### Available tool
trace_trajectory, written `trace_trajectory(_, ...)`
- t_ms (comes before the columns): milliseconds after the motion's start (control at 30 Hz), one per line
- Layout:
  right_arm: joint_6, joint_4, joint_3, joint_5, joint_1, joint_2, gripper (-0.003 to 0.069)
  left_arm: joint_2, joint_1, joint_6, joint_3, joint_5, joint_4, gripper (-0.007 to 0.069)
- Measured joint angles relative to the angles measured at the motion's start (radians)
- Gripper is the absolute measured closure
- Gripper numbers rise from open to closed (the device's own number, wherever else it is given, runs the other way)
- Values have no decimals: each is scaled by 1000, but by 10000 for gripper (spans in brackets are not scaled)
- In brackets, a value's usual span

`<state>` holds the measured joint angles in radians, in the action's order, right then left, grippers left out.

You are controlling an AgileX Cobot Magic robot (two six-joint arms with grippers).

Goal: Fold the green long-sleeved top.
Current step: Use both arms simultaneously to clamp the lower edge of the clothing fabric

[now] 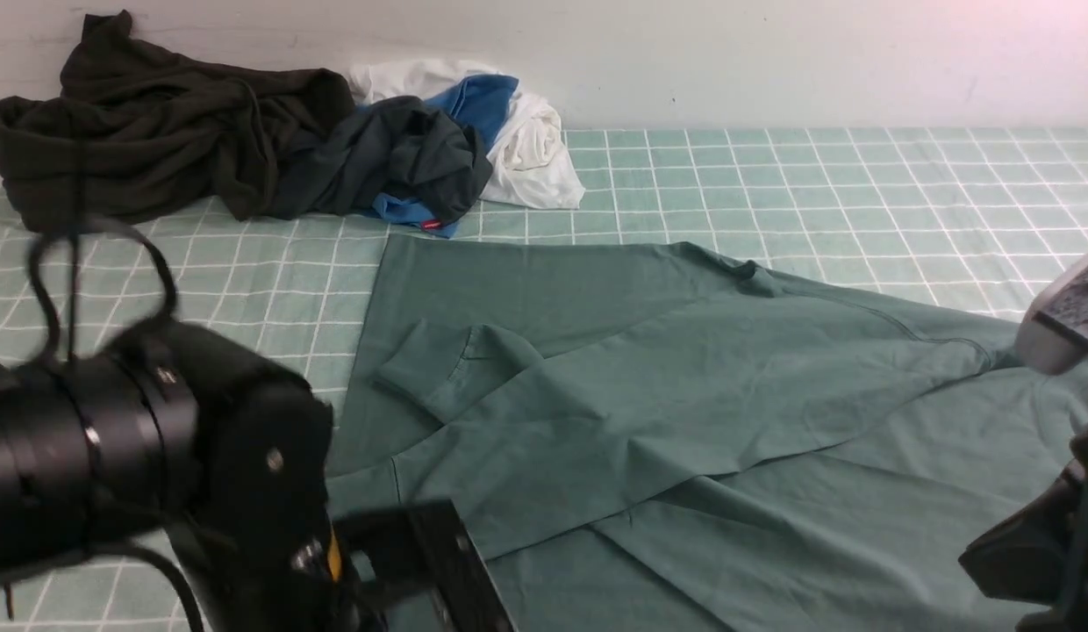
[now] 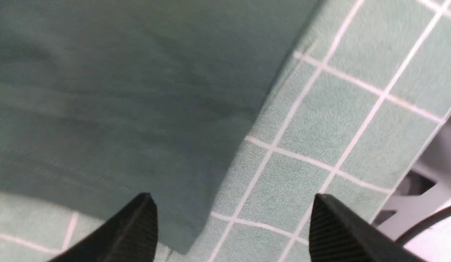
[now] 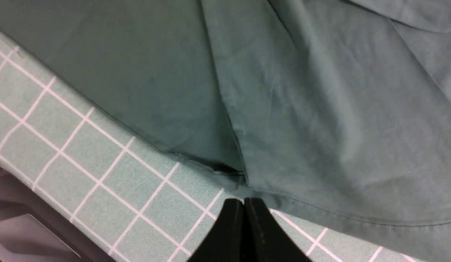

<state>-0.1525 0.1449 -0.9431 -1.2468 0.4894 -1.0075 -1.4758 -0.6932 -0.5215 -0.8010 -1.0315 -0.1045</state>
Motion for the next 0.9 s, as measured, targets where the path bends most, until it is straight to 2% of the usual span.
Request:
trace_trajectory(167,-8,10,0,0,0,0,673,-103,-92,-3,68,115,118,111)
trace_trajectory(500,-26,11,0,-1,0,0,673,-147,-101,138,35,166,249,111)
trace_trajectory(700,-26,11,0,-1,0,0,673,-151,-101,159,23,171,276,121)
trace_trajectory(767,-26,11,0,-1,0,0,673,-154,-101,160,24,172,275,155)
trace_trajectory(900,-26,11,0,-1,0,0,673,-172,-101,161,29,164,238,274)
